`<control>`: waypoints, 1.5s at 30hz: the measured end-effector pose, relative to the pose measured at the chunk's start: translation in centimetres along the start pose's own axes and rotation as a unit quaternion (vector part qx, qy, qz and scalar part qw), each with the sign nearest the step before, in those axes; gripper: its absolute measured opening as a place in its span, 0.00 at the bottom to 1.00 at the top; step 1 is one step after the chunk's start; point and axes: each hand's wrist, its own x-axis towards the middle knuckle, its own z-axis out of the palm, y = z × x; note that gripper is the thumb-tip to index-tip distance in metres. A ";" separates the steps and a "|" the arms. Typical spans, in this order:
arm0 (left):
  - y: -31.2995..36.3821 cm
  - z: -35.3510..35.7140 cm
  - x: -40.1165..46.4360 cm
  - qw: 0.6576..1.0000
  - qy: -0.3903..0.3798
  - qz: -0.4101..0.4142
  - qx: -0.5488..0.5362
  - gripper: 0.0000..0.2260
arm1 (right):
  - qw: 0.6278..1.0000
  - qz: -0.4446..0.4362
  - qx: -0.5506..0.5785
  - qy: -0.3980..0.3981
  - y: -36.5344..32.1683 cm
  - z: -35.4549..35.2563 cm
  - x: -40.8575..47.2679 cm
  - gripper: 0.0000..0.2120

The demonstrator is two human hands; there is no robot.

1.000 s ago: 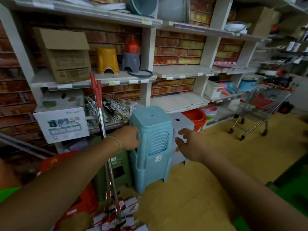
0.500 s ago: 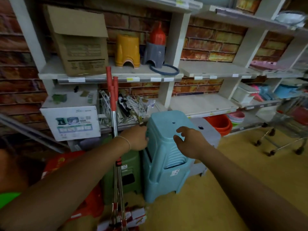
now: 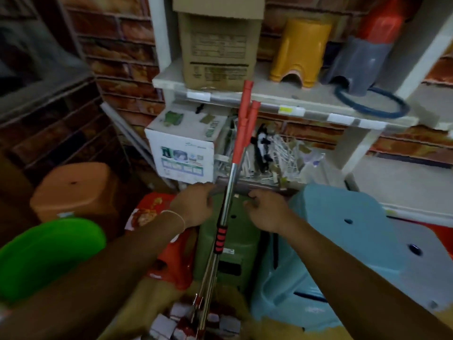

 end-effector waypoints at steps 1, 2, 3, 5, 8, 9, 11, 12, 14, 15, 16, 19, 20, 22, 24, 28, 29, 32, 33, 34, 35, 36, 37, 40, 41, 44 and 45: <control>0.2 0.3 0.4 1.000 0.005 -0.022 0.001 0.15 | 1.000 -0.012 0.002 -0.013 0.5 0.0 1.9 0.15; 0.5 0.7 0.8 0.999 0.012 -0.037 -0.002 0.17 | 0.999 -0.024 0.005 -0.022 1.1 0.1 3.8 0.14; 0.9 1.1 1.2 0.999 0.013 -0.052 0.000 0.20 | 0.999 -0.028 0.011 -0.023 1.7 0.2 5.8 0.15; 1.7 1.8 2.1 0.995 -0.012 -0.097 0.016 0.23 | 0.999 -0.023 0.023 -0.016 2.9 0.7 9.7 0.19; 2.1 3.5 3.6 0.987 -0.023 -0.156 0.006 0.26 | 0.999 -0.010 0.054 0.000 4.0 1.9 14.4 0.25; 2.3 3.9 4.0 0.986 -0.025 -0.166 0.001 0.28 | 0.998 -0.004 0.070 0.006 4.1 2.3 15.5 0.25; 2.3 5.0 4.7 0.982 -0.036 -0.187 0.005 0.25 | 0.995 0.006 0.104 0.010 4.2 3.3 17.3 0.26; 2.3 5.5 5.0 0.980 -0.041 -0.196 0.010 0.22 | 0.993 0.011 0.120 0.011 4.1 3.9 18.0 0.25; 2.3 6.3 5.2 0.978 -0.040 -0.205 0.007 0.19 | 0.989 0.019 0.144 0.018 4.2 5.0 18.8 0.23; 2.3 6.6 5.1 0.977 -0.039 -0.209 -0.001 0.18 | 0.988 0.021 0.149 0.023 4.2 5.4 19.1 0.21; 2.2 6.9 4.9 0.976 -0.036 -0.213 -0.010 0.17 | 0.987 0.022 0.154 0.028 4.2 5.7 19.2 0.19; 1.8 7.6 3.8 0.972 -0.041 -0.229 -0.018 0.14 | 0.981 0.022 0.186 0.043 3.9 6.2 19.1 0.16; 1.7 7.9 3.4 0.971 -0.043 -0.236 -0.025 0.14 | 0.979 0.019 0.196 0.046 3.8 6.2 18.7 0.15; 1.8 8.5 2.7 0.969 -0.048 -0.237 -0.041 0.15 | 0.975 0.005 0.219 0.037 3.6 6.0 17.2 0.12; 2.0 9.2 2.0 0.968 -0.063 -0.237 -0.056 0.14 | 0.972 -0.023 0.234 0.029 3.3 5.6 14.9 0.11; 2.1 10.4 1.0 0.960 -0.053 -0.250 -0.117 0.18 | 0.962 -0.076 0.260 0.016 2.3 5.4 10.1 0.09; 2.0 10.4 0.7 0.957 -0.040 -0.254 -0.135 0.18 | 0.960 -0.085 0.266 0.018 2.1 5.6 9.0 0.09; 1.9 9.8 -0.7 0.954 -0.014 -0.238 -0.180 0.17 | 0.955 -0.100 0.279 0.028 1.6 6.6 5.5 0.14; 1.8 9.6 -1.4 0.955 -0.017 -0.227 -0.190 0.17 | 0.953 -0.109 0.280 0.035 1.4 7.0 4.4 0.15; 1.8 9.3 -2.3 0.957 -0.022 -0.212 -0.197 0.18 | 0.952 -0.117 0.278 0.043 1.1 7.2 3.3 0.15; 1.8 9.1 -3.2 0.958 -0.026 -0.196 -0.207 0.19 | 0.951 -0.125 0.278 0.052 0.7 7.4 2.2 0.14; 1.8 9.2 -4.3 0.959 -0.027 -0.181 -0.218 0.19 | 0.950 -0.128 0.279 0.061 0.3 7.5 1.1 0.13; 1.9 9.1 -5.4 0.958 -0.025 -0.170 -0.231 0.17 | 0.948 -0.131 0.281 0.073 -0.1 7.6 0.0 0.12; 2.3 9.1 -9.1 0.960 0.007 -0.130 -0.249 0.15 | 0.942 -0.133 0.290 0.103 -1.5 8.0 -3.9 0.09; 2.1 9.2 -10.3 0.961 0.017 -0.114 -0.251 0.17 | 0.939 -0.132 0.297 0.112 -2.0 8.3 -5.3 0.08; 1.3 9.0 -14.3 0.964 0.021 -0.088 -0.252 0.21 | 0.932 -0.125 0.319 0.121 -3.9 9.1 -9.8 0.06; 1.1 8.7 -15.6 0.963 0.027 -0.089 -0.253 0.21 | 0.929 -0.128 0.325 0.121 -4.5 9.4 -11.2 0.05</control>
